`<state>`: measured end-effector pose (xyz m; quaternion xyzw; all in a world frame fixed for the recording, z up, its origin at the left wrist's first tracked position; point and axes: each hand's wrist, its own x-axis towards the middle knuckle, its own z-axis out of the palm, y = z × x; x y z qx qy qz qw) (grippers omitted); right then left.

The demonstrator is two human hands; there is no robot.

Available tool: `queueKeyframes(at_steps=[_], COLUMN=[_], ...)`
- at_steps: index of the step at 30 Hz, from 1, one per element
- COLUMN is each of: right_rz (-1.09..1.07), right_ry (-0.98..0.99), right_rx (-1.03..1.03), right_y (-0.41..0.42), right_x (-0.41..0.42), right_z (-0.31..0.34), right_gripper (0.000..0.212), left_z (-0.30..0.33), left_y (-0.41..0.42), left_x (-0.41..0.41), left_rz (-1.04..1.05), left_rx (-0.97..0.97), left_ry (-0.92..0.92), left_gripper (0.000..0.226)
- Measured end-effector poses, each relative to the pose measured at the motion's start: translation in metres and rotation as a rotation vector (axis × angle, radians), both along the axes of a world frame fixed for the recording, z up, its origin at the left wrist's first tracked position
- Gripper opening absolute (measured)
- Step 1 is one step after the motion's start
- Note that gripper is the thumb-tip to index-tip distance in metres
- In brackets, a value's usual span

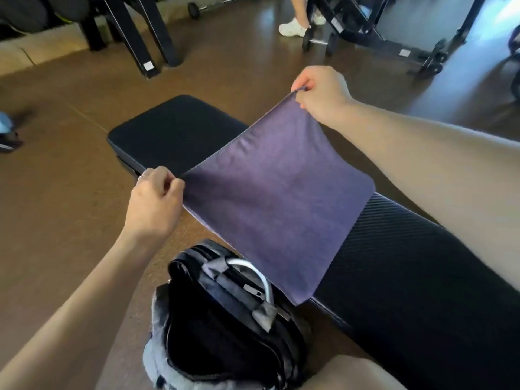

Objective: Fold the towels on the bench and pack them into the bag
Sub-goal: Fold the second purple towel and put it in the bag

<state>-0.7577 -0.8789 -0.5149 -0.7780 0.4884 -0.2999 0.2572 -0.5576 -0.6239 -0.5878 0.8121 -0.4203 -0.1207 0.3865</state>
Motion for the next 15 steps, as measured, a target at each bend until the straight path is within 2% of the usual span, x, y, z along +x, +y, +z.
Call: queueKeyframes(at_steps=[3, 6, 11, 15], right_rz=[0.041, 0.078, 0.064, 0.033], right_ry=[0.140, 0.232, 0.099, 0.012], right_rx=[0.036, 0.126, 0.334, 0.365], right_y=[-0.018, -0.033, -0.043, -0.045], right_x=[0.022, 0.034, 0.043, 0.048], right_z=[-0.031, -0.060, -0.096, -0.106], right_gripper=[0.029, 0.026, 0.014, 0.014], left_z=[-0.027, -0.047, -0.053, -0.055], left_y=[-0.004, -0.002, -0.008, -0.013], left_x=[0.008, 0.015, 0.016, 0.015], left_rz=[-0.007, 0.008, 0.069, 0.076], left_rx=[0.070, 0.053, 0.066, 0.077], left_ry=[0.013, 0.130, 0.198, 0.151], left_gripper=[0.018, 0.019, 0.014, 0.015])
